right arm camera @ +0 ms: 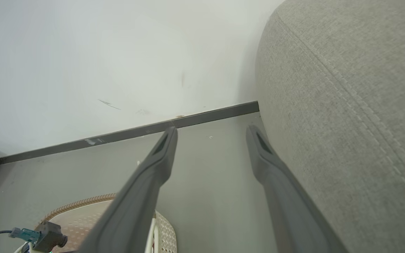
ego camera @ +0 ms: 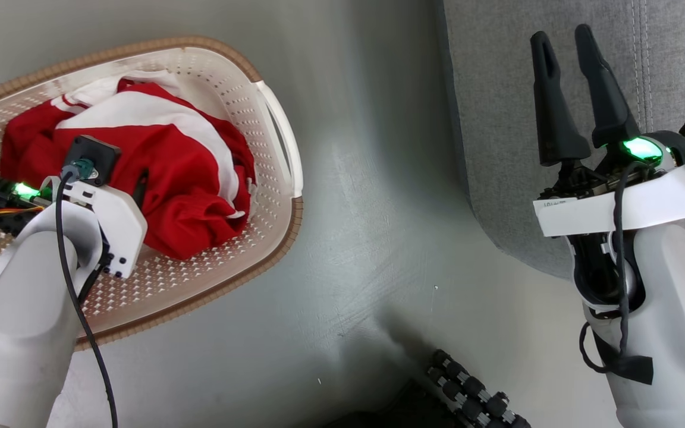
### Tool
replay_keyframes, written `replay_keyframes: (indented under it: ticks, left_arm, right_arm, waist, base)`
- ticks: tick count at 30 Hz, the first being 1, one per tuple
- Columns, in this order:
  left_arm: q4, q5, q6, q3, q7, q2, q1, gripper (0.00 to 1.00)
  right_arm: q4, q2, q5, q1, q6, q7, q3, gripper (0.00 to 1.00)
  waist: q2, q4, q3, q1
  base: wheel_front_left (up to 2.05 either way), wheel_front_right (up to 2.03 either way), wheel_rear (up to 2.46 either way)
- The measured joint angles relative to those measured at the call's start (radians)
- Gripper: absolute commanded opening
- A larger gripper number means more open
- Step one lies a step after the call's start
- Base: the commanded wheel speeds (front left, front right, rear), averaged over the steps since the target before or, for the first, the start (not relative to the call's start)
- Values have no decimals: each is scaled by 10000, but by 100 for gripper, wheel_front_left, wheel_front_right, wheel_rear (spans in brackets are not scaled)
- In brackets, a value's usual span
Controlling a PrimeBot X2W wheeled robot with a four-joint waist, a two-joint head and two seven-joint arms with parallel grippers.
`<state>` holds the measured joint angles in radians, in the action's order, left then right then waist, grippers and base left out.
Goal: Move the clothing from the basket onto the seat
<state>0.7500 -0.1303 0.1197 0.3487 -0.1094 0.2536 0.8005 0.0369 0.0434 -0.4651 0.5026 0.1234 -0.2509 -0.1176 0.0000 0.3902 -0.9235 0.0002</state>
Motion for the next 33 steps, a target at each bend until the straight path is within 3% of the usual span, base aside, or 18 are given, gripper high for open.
replay_keyframes:
  ticks: [9,20,21,22,23,24,33]
  left_arm:
    - [474,98,-150,-2,-140,161,333,100]
    - [1229,541,-660,77,-663,418,541,100]
    - [1266,537,-660,75,-656,397,541,90]
    - [1302,535,-658,73,-656,366,541,45]
    - [1335,533,-658,73,-654,345,541,26]
    - [1360,533,-658,75,-654,330,541,0]
    - [1411,431,-631,127,-284,134,576,0]
  right_arm:
    - [-29,-10,-393,273,0,0,-255,100]
    - [-92,-17,-798,570,0,-2,-336,100]
    - [-96,-17,-798,586,0,-2,-334,100]
    - [-100,-19,-798,586,0,-2,-334,100]
    - [-107,-19,-798,586,0,-2,-334,100]
    - [-115,-19,-798,586,0,-2,-334,100]
    - [-194,-19,-798,585,0,-2,-311,100]
  waist:
    - [0,368,-284,0]
    - [0,735,-297,0]
    - [0,747,-277,-1]
    - [0,755,-255,-1]
    - [0,760,-234,-1]
    - [0,764,-214,0]
    - [0,771,-45,-1]
  base:
    - [0,0,0]
    - [0,0,0]
    - [0,0,0]
    - [0,0,0]
    - [0,0,0]
    - [0,0,0]
    - [0,0,0]
